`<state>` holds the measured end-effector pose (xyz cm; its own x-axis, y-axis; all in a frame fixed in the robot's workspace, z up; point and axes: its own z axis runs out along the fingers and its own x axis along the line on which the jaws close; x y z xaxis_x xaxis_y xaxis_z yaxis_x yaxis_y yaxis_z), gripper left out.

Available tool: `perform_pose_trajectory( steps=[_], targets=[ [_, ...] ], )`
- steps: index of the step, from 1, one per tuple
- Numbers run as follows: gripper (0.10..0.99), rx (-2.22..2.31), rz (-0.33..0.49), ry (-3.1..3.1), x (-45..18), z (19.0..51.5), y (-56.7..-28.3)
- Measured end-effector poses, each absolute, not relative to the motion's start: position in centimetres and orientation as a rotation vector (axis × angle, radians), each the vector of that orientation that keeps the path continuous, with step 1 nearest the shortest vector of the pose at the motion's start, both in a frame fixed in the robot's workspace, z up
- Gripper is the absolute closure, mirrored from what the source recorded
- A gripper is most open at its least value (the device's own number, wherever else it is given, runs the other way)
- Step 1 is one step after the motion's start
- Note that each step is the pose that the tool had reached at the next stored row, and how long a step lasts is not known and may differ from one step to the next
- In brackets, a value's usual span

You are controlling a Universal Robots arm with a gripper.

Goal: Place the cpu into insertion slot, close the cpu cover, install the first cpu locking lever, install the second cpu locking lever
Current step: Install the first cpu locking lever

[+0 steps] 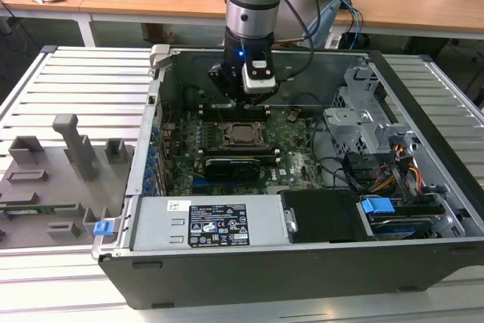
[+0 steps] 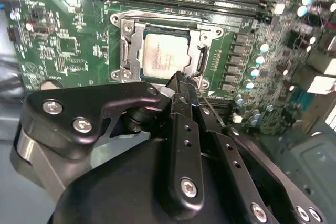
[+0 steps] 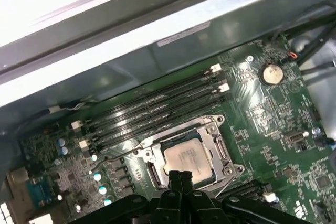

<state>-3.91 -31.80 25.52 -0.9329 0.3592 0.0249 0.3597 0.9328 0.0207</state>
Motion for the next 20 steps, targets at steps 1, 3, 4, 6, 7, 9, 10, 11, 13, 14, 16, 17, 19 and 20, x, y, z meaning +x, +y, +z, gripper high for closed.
perform_pose_trajectory(
  steps=[1,3,4,6,7,9,10,11,13,14,16,17,19,20],
  targets=[
    [0.980,-0.533,-0.039,-3.074,-3.9,25.5,-31.8],
    [0.980,-0.470,-0.038,-3.084,-3.9,25.5,-31.8],
    [0.980,-0.437,-0.038,-3.089,-3.9,25.5,-31.8],
    [0.980,-0.363,-0.037,-3.098,-3.9,25.5,-31.8],
    [0.980,-0.314,-0.036,-3.103,-3.9,25.5,-31.8],
    [0.980,-0.273,-0.036,-3.106,-3.9,25.5,-31.8],
    [0.980,-0.265,-0.036,-3.107,-4.1,25.5,-31.8],
    [0.980,-0.262,-0.036,-3.109,-4.3,25.5,-31.8],
    [0.980,-0.254,-0.036,-3.112,-4.8,25.5,-31.8],
    [0.980,-0.252,-0.036,-3.112,-5.0,25.5,-31.8],
    [0.980,-0.244,-0.036,-3.114,-5.3,25.4,-31.8],
    [0.980,-0.238,-0.036,-3.114,-5.4,25.4,-31.8],
    [0.980,-0.221,-0.036,-3.116,-5.4,25.4,-31.8],
    [0.980,-0.212,-0.036,-3.119,-5.5,25.4,-31.8]
  ],
)
